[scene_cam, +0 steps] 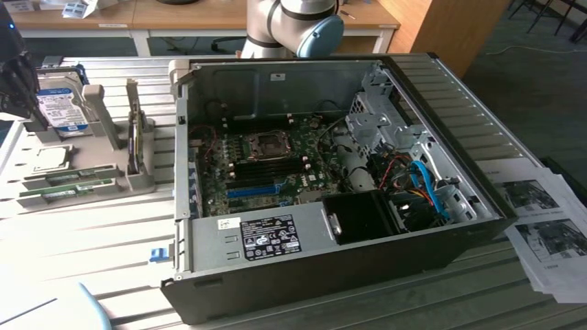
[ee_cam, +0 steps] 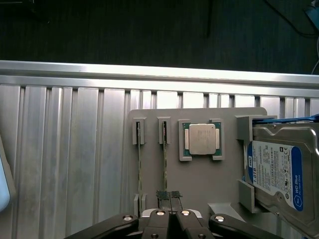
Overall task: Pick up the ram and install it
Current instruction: 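Pick up the ram and move it above insertion slot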
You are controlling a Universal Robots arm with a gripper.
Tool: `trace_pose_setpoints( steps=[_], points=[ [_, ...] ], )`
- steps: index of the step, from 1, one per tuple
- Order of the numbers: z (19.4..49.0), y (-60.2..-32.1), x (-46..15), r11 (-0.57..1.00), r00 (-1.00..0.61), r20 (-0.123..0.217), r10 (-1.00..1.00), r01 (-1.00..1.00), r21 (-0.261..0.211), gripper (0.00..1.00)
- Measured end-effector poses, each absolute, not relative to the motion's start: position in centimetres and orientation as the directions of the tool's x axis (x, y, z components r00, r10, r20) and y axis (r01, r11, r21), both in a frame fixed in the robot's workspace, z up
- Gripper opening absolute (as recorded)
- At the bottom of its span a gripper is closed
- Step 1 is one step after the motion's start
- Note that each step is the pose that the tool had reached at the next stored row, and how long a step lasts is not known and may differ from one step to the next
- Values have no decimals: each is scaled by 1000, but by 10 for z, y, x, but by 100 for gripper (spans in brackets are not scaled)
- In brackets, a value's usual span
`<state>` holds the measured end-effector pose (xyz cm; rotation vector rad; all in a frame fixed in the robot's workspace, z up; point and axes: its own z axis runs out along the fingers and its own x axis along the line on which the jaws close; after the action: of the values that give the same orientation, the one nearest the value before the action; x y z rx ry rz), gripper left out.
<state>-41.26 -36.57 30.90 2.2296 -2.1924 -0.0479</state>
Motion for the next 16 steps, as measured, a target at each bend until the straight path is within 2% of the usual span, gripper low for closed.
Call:
trace_pose_setpoints(
  steps=[4,5,6,7,16],
  points=[
    [309,-366,-413,-17,17,-15,-1000,-999,31,10],
    [309,-366,-413,-17,17,-15,-1000,-999,32,16],
    [309,-366,-413,-17,17,-15,-1000,-999,32,16],
    [309,-366,-413,-17,17,-15,-1000,-999,32,23],
    [305,-366,-413,-17,17,-15,-1000,-999,31,23]
  ],
)
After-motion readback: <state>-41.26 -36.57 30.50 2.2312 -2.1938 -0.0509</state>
